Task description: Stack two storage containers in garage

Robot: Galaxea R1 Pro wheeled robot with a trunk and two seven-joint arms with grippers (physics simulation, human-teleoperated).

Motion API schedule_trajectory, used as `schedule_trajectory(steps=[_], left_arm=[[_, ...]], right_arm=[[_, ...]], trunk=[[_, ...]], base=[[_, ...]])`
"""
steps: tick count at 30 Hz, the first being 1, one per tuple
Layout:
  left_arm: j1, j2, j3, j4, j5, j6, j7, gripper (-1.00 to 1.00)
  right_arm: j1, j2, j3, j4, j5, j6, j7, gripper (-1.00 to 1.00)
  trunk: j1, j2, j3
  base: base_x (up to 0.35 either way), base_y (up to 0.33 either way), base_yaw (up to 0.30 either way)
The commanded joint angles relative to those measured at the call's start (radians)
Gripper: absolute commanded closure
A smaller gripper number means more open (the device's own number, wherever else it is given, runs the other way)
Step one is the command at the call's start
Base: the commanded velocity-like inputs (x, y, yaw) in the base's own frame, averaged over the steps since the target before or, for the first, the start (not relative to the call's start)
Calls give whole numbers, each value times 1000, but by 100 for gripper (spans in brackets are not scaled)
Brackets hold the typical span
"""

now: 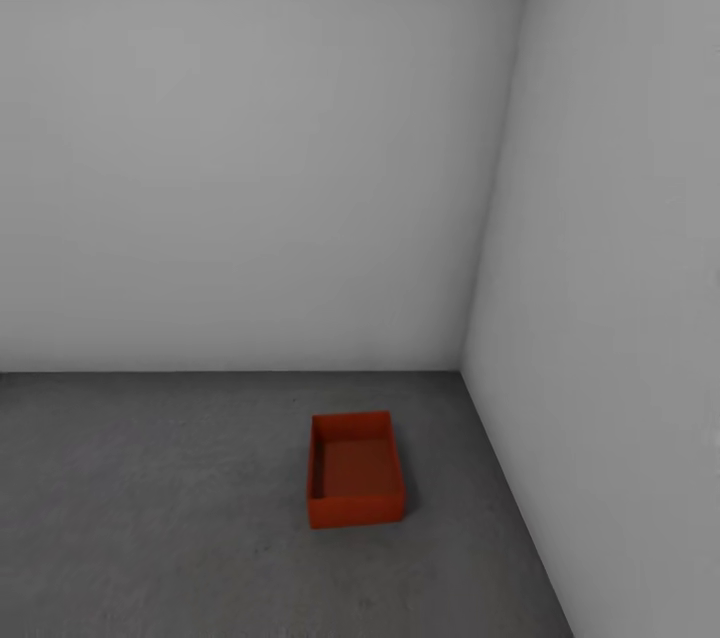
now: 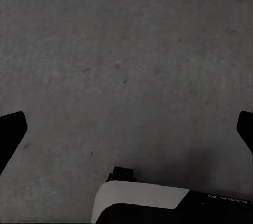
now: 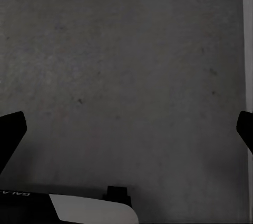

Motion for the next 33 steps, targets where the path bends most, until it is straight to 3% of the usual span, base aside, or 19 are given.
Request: schedule_trajectory(steps=[1, 13, 24, 33], left_arm=[[-2, 0, 2, 4, -2, -7, 3, -100], [-2, 0, 2, 4, -1, -7, 3, -100], [-2, 0, 2, 4, -1, -7, 4, -100], [-2, 0, 2, 4, -1, -7, 3, -100]], right_arm=[[-1, 0, 3, 2, 4, -3, -1, -100], [-1, 0, 3, 1, 4, -3, -1, -100], [-1, 0, 3, 2, 4, -3, -1, -100], [-1, 0, 3, 1, 5, -3, -1, -100]], trunk=[[0, -1, -1], [0, -1, -1], [0, -1, 16], [0, -1, 21]], base=[[-332, 0, 0], [-335, 0, 0], [-325, 0, 0], [-57, 0, 0]])
